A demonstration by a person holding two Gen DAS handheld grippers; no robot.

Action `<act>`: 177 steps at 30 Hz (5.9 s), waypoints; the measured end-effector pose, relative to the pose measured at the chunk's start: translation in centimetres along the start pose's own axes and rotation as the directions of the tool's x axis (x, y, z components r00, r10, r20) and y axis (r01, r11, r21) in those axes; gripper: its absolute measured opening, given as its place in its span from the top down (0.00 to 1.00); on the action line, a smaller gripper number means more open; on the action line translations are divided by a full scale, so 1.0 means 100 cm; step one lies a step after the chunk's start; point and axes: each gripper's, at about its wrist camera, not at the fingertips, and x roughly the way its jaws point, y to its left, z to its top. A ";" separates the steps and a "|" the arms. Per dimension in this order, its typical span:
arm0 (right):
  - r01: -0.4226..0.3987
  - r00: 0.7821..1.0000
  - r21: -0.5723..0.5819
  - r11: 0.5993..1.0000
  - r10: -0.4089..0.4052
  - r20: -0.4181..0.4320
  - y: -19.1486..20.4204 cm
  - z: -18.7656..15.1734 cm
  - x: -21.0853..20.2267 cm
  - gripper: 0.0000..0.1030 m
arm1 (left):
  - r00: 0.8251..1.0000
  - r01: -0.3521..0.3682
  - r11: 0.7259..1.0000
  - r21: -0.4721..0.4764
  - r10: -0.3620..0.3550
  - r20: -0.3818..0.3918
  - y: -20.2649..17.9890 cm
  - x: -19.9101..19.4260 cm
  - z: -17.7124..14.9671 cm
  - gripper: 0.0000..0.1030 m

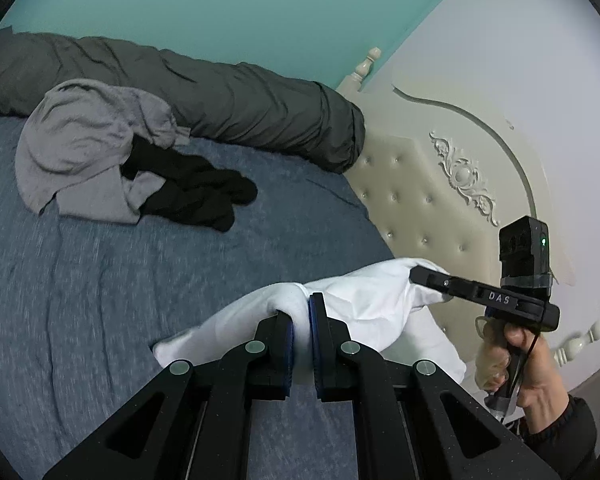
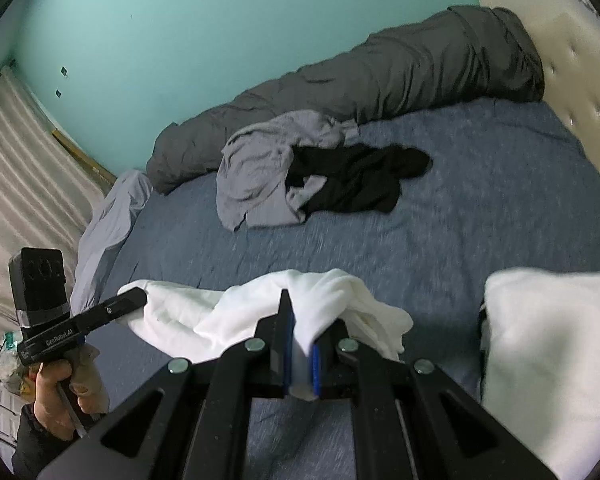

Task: Fold clothes

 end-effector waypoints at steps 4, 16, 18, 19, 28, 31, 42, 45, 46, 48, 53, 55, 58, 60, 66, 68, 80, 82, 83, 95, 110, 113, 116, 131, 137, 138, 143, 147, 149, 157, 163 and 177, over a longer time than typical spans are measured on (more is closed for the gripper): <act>0.009 1.000 -0.007 1.000 -0.009 0.024 -0.010 0.029 -0.006 0.94 | 1.000 0.010 1.000 0.013 -0.010 0.011 -0.013 0.013 0.025 0.93; 0.097 0.986 -0.049 0.994 -0.089 0.141 -0.059 0.112 -0.054 0.94 | 0.999 0.034 0.997 0.068 -0.036 0.031 -0.081 0.080 0.084 0.93; 0.113 0.981 -0.050 0.992 -0.103 0.165 -0.072 0.123 -0.064 0.94 | 0.999 0.037 0.996 0.080 -0.040 0.033 -0.094 0.093 0.093 0.93; 0.129 0.977 -0.051 0.990 -0.118 0.175 -0.079 0.129 -0.070 0.94 | 0.999 0.038 0.996 0.085 -0.041 0.033 -0.101 0.100 0.097 0.93; 0.281 0.936 -0.029 0.959 -0.267 0.231 -0.153 0.153 -0.111 0.94 | 0.997 0.074 0.986 0.151 -0.074 -0.004 -0.174 0.181 0.105 0.93; 0.309 0.924 0.004 0.951 -0.301 0.235 -0.185 0.147 -0.123 0.94 | 0.996 0.087 0.981 0.172 -0.082 -0.040 -0.194 0.202 0.091 0.93; 0.301 0.933 0.045 0.953 -0.304 0.194 -0.238 0.083 -0.165 0.94 | 0.984 0.142 0.961 0.238 -0.111 -0.141 -0.245 0.205 0.021 0.93; 0.288 0.940 0.047 0.957 -0.292 0.179 -0.242 0.058 -0.175 0.94 | 0.981 0.147 0.955 0.256 -0.108 -0.162 -0.256 0.199 -0.003 0.93; 0.285 0.942 0.044 0.957 -0.289 0.170 -0.243 0.050 -0.178 0.94 | 0.980 0.149 0.953 0.263 -0.106 -0.171 -0.259 0.197 -0.011 0.93; 0.280 0.947 0.044 0.959 -0.284 0.150 -0.244 0.030 -0.184 0.94 | 0.978 0.149 0.950 0.275 -0.100 -0.185 -0.265 0.194 -0.028 0.93; 0.258 0.959 0.070 0.964 -0.264 0.106 -0.252 -0.021 -0.192 0.94 | 0.968 0.148 0.949 0.278 -0.081 -0.238 -0.274 0.193 -0.076 0.93; 0.251 0.963 0.082 0.964 -0.258 0.084 -0.255 -0.041 -0.191 0.94 | 0.964 0.144 0.949 0.279 -0.071 -0.255 -0.275 0.194 -0.094 0.93; 0.246 0.966 0.095 0.965 -0.252 0.057 -0.259 -0.066 -0.191 0.94 | 0.959 0.144 0.956 0.255 -0.072 -0.273 -0.273 0.194 -0.119 0.93; 0.236 0.969 0.108 0.966 -0.242 0.050 -0.261 -0.083 -0.194 0.94 | 0.958 0.140 0.960 0.245 -0.068 -0.278 -0.272 0.194 -0.133 0.93; 0.220 0.974 0.138 0.966 -0.225 0.020 -0.264 -0.120 -0.197 0.94 | 0.958 0.123 0.969 0.213 -0.059 -0.282 -0.263 0.188 -0.164 0.94; 0.213 0.976 0.142 0.967 -0.217 0.008 -0.264 -0.131 -0.197 0.94 | 0.958 0.115 0.972 0.206 -0.053 -0.283 -0.259 0.187 -0.173 0.95; 0.175 0.984 0.206 0.963 -0.169 -0.048 -0.271 -0.166 -0.197 0.94 | 0.951 0.132 0.988 0.083 -0.103 -0.291 -0.237 0.183 -0.204 0.95; 0.160 0.987 0.230 0.960 -0.151 -0.054 -0.275 -0.169 -0.198 0.94 | 0.950 0.141 0.987 0.072 -0.115 -0.290 -0.235 0.182 -0.206 0.95; 0.152 0.988 0.243 0.958 -0.142 -0.057 -0.277 -0.170 -0.198 0.94 | 0.949 0.141 0.987 0.071 -0.114 -0.293 -0.234 0.183 -0.207 0.95; 0.033 0.999 0.361 0.932 -0.033 -0.006 -0.295 -0.175 -0.217 0.94 | 0.941 0.193 0.981 -0.005 -0.187 -0.281 -0.236 0.171 -0.197 0.95; 0.178 0.984 0.311 0.934 -0.171 -0.051 -0.297 -0.191 -0.213 0.89 | 0.936 0.119 0.992 0.033 -0.101 -0.338 -0.223 0.180 -0.208 0.93; 0.192 0.979 0.272 0.943 -0.202 0.009 -0.292 -0.186 -0.227 0.89 | 0.955 0.092 0.992 0.091 -0.063 -0.288 -0.226 0.164 -0.198 0.93; 0.193 0.973 0.235 0.952 -0.218 0.081 -0.285 -0.178 -0.241 0.89 | 0.970 0.074 0.988 0.134 -0.040 -0.238 -0.233 0.159 -0.187 0.93; 0.188 0.980 0.188 0.964 -0.197 0.032 -0.286 -0.159 -0.200 0.89 | 0.962 0.073 0.972 0.224 -0.009 -0.273 -0.241 0.203 -0.207 0.93; 0.244 0.966 0.195 0.950 -0.256 0.040 -0.289 -0.102 -0.188 0.62 | 0.969 0.063 0.979 0.194 -0.013 -0.247 -0.226 0.211 -0.194 0.93; 0.253 0.964 0.193 0.948 -0.264 0.031 -0.290 -0.092 -0.183 0.59 | 0.969 0.062 0.979 0.194 -0.013 -0.246 -0.225 0.213 -0.194 0.93; 0.301 0.953 0.125 0.946 -0.295 -0.064 -0.293 -0.050 -0.139 0.59 | 0.971 0.064 0.975 0.213 -0.012 -0.237 -0.220 0.220 -0.196 0.93; 0.356 0.929 0.056 0.933 -0.347 -0.128 -0.295 -0.028 -0.106 0.65 | 0.970 0.080 0.971 0.227 -0.023 -0.242 -0.221 0.224 -0.200 0.93; 0.374 0.921 0.043 0.926 -0.366 -0.138 -0.299 -0.021 -0.093 0.67 | 0.970 0.086 0.969 0.232 -0.028 -0.243 -0.221 0.225 -0.203 0.93; 0.442 0.879 0.014 0.897 -0.430 -0.205 -0.313 -0.010 -0.055 0.94 | 0.972 0.082 0.963 0.258 -0.021 -0.233 -0.220 0.226 -0.213 0.93; 0.512 0.850 0.037 0.858 -0.500 -0.166 -0.324 -0.008 -0.059 0.98 | 0.972 0.087 0.967 0.241 -0.030 -0.232 -0.218 0.226 -0.215 0.93; 0.504 0.864 0.163 0.848 -0.490 -0.118 -0.341 -0.010 -0.084 0.96 | 0.972 0.082 0.969 0.232 -0.026 -0.233 -0.217 0.224 -0.213 0.93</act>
